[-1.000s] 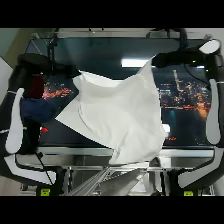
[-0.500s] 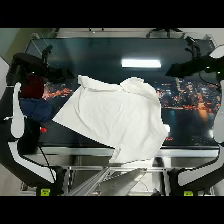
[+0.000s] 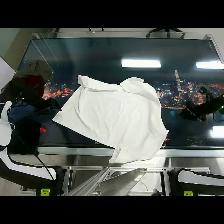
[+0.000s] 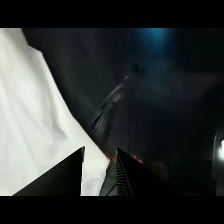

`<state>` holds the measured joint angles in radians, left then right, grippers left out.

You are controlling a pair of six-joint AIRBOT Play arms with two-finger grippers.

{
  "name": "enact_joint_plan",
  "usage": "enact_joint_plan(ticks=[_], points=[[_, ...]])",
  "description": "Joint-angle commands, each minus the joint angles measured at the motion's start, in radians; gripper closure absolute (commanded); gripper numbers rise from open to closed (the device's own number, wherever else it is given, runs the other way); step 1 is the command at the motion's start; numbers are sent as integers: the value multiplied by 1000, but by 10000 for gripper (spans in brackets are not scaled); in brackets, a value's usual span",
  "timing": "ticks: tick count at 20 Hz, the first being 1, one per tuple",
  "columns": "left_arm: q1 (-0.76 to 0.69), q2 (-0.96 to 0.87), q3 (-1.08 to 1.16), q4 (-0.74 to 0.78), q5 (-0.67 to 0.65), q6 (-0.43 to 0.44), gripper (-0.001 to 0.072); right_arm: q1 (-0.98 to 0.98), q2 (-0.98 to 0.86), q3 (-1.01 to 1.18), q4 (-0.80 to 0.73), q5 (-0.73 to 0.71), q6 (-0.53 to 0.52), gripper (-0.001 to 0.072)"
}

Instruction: Fold the shirts.

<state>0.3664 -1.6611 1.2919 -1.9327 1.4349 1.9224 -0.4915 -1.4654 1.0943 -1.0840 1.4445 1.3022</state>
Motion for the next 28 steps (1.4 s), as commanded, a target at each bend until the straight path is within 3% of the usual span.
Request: enact_joint_plan(ticks=[1,4,9,10,13,14,17,18,19,20,25,27,28], points=[[48,-19,-14,26,-39,64,11,-44,93,-212,-1,-54,3,457],[48,-80,48,1,-1,103,11,-42,125,-298,14,-57,-29,457],[48,-189,90,-124,189,162,13,-42,127,-333,14,-36,-76,457],[48,-192,74,-142,202,176,79,-42,127,-334,14,-26,-76,457],[48,-192,48,-156,204,203,608,-41,127,-354,24,-21,-78,456],[48,-191,48,-174,209,216,691,-40,127,-370,46,-28,-100,456],[48,-191,48,-191,212,216,691,-8,125,-423,90,-95,-130,454],[48,-191,48,-191,211,215,691,14,119,-430,90,-134,-141,420],[48,-191,48,-190,211,209,691,37,108,-431,90,-172,-144,310],[48,-191,48,-190,209,204,691,58,92,-431,90,-209,-144,278],[48,-191,48,-191,216,197,691,132,8,-430,150,-238,-221,290],[48,-188,48,-191,226,186,691,156,8,-428,231,-217,-299,597],[48,-178,48,-192,226,181,691,161,8,-417,261,-187,-336,633]])
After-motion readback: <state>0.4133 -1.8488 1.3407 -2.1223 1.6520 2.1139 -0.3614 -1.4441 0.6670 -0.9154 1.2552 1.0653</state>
